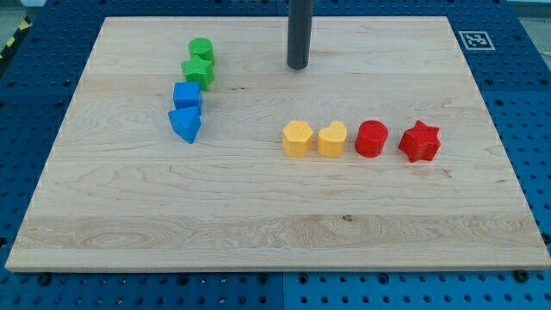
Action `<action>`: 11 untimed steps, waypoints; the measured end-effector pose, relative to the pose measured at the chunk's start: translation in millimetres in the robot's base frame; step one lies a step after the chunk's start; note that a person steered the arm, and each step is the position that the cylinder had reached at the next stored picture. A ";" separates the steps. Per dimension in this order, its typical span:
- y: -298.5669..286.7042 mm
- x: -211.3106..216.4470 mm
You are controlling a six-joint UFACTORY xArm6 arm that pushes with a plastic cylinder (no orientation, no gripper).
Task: Point at the yellow heart
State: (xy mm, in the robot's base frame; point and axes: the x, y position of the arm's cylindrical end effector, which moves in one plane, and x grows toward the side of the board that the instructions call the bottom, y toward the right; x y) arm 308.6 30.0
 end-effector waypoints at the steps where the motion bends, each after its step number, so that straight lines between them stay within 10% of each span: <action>1: 0.0 0.0; 11: 48.8 74.7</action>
